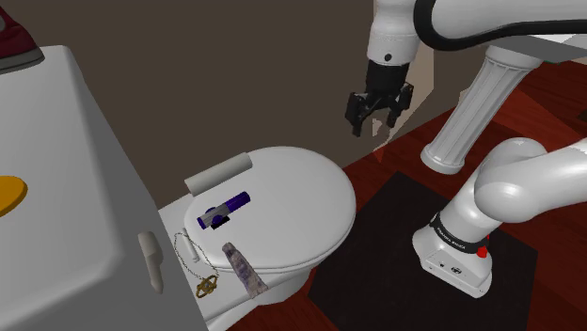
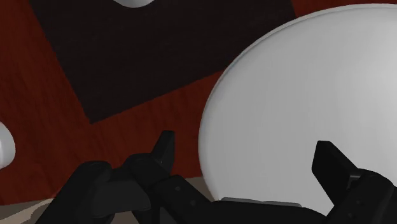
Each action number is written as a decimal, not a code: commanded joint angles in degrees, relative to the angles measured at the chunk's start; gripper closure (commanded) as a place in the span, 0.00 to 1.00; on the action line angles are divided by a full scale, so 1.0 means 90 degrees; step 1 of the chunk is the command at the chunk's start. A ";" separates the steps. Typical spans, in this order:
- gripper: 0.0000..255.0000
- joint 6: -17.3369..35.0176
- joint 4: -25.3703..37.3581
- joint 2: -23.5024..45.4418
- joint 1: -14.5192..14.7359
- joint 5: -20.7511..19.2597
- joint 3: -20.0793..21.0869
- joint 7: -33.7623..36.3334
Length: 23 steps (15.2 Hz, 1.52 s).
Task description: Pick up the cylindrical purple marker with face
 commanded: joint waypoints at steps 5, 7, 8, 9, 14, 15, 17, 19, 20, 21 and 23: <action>0.00 0.0676 0.0131 0.0731 -0.0156 0.0673 0.1136 0.1966; 0.00 0.0939 0.0268 0.1093 -0.0264 0.0800 0.1516 0.2609; 0.00 0.1075 0.0352 0.1294 -0.0330 0.0840 0.1708 0.2935; 0.00 0.1214 0.0446 0.1508 -0.0404 0.0863 0.1902 0.3265; 0.00 0.1925 0.1047 0.2789 -0.0877 0.0631 0.2882 0.5028; 0.00 0.2064 0.1192 0.3095 -0.0985 0.0496 0.3078 0.5417; 0.00 0.2329 0.1506 0.3775 -0.1170 0.0104 0.3432 0.6256; 0.00 0.2551 0.1856 0.4541 -0.1269 -0.0453 0.3692 0.7173; 0.00 0.2634 0.2046 0.4945 -0.1256 -0.0776 0.3757 0.7646; 0.00 0.2696 0.2248 0.5346 -0.1184 -0.1105 0.3759 0.8111; 0.00 0.2759 0.2683 0.6095 -0.0924 -0.1706 0.3625 0.8963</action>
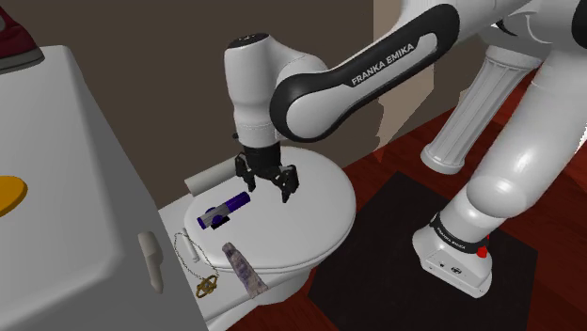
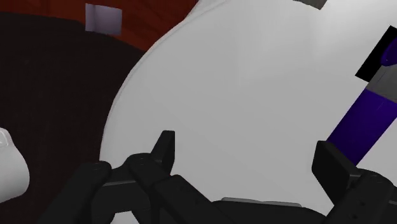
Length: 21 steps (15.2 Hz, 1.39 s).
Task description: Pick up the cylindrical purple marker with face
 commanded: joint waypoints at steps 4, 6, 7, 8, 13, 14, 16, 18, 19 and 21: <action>0.00 0.0037 0.1185 0.1611 0.0846 -0.1138 -0.0625 0.1790; 0.00 -0.0006 0.1714 0.2135 0.1190 -0.1394 -0.0917 0.2292; 0.00 -0.0035 0.1990 0.2386 0.1350 -0.1496 -0.1056 0.2517; 0.00 -0.0068 0.2274 0.2631 0.1505 -0.1583 -0.1193 0.2725; 0.00 -0.0039 0.2894 0.3247 0.1856 -0.1774 -0.1532 0.3153; 0.00 0.0019 0.2878 0.3294 0.1870 -0.1801 -0.1554 0.3163; 0.00 0.0133 0.2851 0.3389 0.1898 -0.1855 -0.1600 0.3183; 0.00 0.0277 0.2825 0.3516 0.1937 -0.1925 -0.1661 0.3209; 0.00 0.0278 0.2824 0.3516 0.1937 -0.1925 -0.1661 0.3209; 1.00 0.0277 0.2821 0.3512 0.1937 -0.1923 -0.1659 0.3210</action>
